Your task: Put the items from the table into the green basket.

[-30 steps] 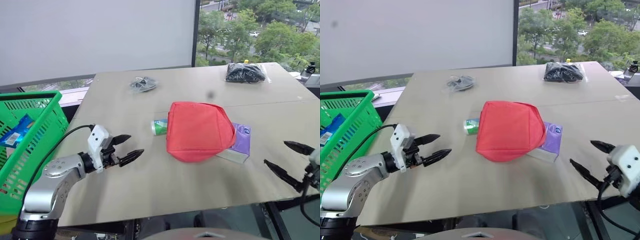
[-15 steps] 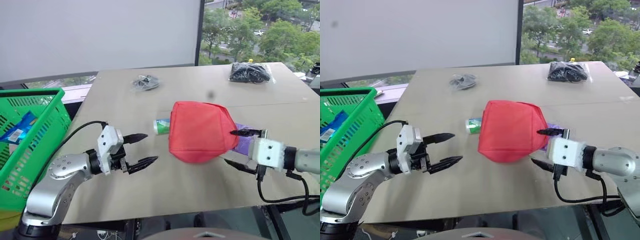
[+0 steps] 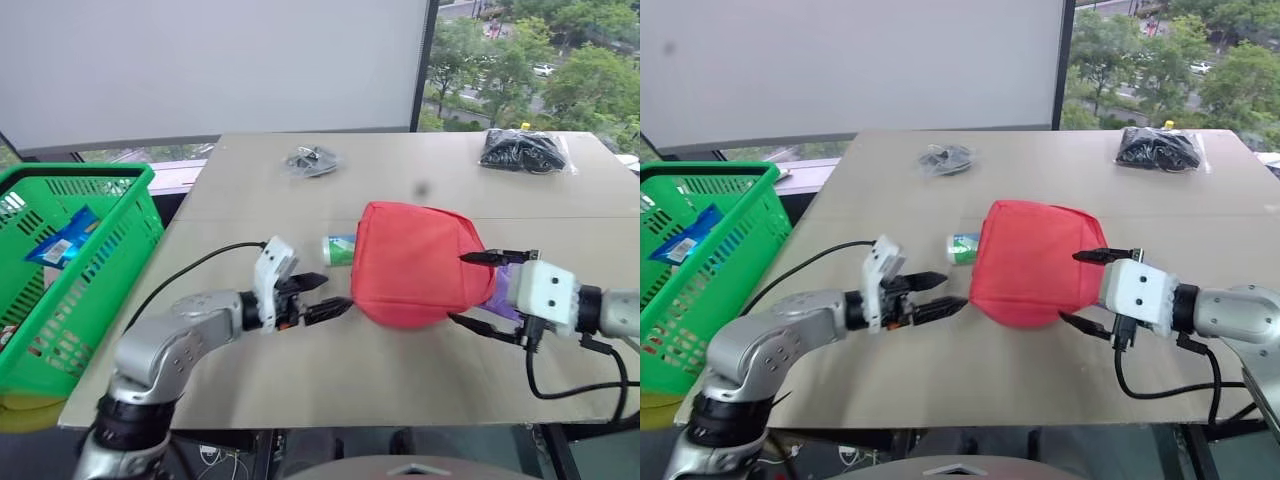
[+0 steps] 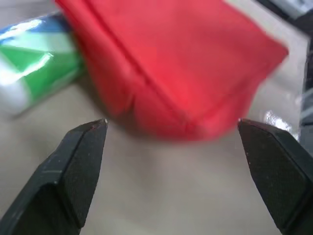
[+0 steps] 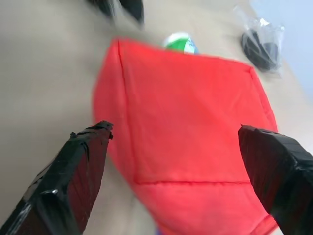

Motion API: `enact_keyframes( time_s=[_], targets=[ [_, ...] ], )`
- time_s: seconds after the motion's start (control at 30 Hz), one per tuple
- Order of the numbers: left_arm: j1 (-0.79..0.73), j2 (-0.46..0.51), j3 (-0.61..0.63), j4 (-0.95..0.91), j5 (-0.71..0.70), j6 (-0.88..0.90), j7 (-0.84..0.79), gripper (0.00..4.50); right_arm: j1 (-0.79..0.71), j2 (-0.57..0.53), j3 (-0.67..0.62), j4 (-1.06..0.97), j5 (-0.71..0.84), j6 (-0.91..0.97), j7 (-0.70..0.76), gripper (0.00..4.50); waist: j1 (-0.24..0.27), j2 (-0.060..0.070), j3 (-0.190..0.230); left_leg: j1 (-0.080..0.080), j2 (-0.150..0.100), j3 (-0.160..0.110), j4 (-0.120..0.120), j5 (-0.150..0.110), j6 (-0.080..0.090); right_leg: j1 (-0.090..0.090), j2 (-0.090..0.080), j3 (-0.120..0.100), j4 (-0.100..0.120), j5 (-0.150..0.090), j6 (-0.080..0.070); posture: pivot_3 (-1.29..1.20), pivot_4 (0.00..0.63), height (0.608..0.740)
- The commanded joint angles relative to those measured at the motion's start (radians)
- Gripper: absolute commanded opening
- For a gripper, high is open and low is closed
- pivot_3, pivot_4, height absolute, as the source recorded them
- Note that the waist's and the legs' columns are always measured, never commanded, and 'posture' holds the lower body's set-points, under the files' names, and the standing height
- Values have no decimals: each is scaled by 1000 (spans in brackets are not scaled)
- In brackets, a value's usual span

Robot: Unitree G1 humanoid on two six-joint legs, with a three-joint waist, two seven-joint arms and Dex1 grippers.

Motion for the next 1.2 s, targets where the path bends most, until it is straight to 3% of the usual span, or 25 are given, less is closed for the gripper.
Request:
enact_keyframes(
  time_s=[0.03, 0.23, 0.33, 0.47, 0.6, 0.7, 0.87, 1.0, 1.13, 1.2],
  targets=[
    [-104, -66, 2, 113, -27, 115, 63, 4373, 57, -4, -168, -115, 168, 111, -3, 4492, -9, 0, 0, 0, 0, 0, 0, 0, 0, 0, 0, 0, 0, 0, 0, -118, 0, 740],
    [-212, -135, -35, 286, 18, 115, 65, 4373, 139, 5, -281, -194, 313, 185, -32, 4492, -45, 0, 0, -1, 0, 3, 0, 0, 0, 1, 1, 2, 1, 0, 0, -175, 0, 740],
    [-233, -147, -106, 367, 75, 46, 25, 4373, 164, 16, -280, -202, 297, 185, -56, 4492, -67, 0, 0, -1, 0, 5, 0, 0, 0, 1, 1, 4, 1, 0, 0, -200, 0, 740],
    [-236, -153, -145, 393, 104, 4, -6, 3188, 183, 25, -283, -210, 287, 183, -80, 4500, -79, -1, 0, 0, -1, 5, 0, 0, -1, 2, 1, 4, 0, 0, 1, -212, 0, 740],
    [-209, -155, -123, 352, 91, -56, -59, 1471, 187, 34, -273, -209, 287, 178, -107, 4500, -86, 0, 0, -1, -1, 5, 0, 2, -3, 2, 1, 4, 0, 0, 1, -205, 0, 740],
    [-157, -124, -103, 260, 110, -215, -137, 119, 184, 42, -252, -205, 274, 166, -120, 4500, -91, 0, 0, -1, 0, 5, 0, 2, -4, 2, 1, 4, 0, 0, 1, -186, 0, 740],
    [-74, -78, 46, 103, 43, -341, -194, 48, 127, 65, -218, -170, 286, 143, -148, 4500, -88, 0, 0, -1, 1, 6, 0, 2, -4, 2, 1, 4, 0, 0, 1, -139, 0, 740],
    [-107, -117, 220, 105, -20, -349, -42, 48, 63, 74, -155, -128, 245, 108, -155, 4500, -76, -1, 0, 0, 1, 6, 1, 0, -1, 2, 1, 4, 0, 0, 1, -90, 0, 740],
    [-220, -137, 418, 288, -22, -353, 203, 48, -38, 99, -64, -74, 188, 60, -182, 4500, -54, -1, 0, 1, 0, 4, 2, 0, -1, 1, 1, 3, 0, 0, 1, -41, 0, 740],
    [-262, -114, 454, 381, 14, -364, 265, 48, -84, 106, -23, -44, 172, 45, -176, 4500, -51, -1, 0, 2, 0, 3, 2, 0, -1, 1, 1, 3, 0, 0, 1, -30, 0, 740]
  ],
)
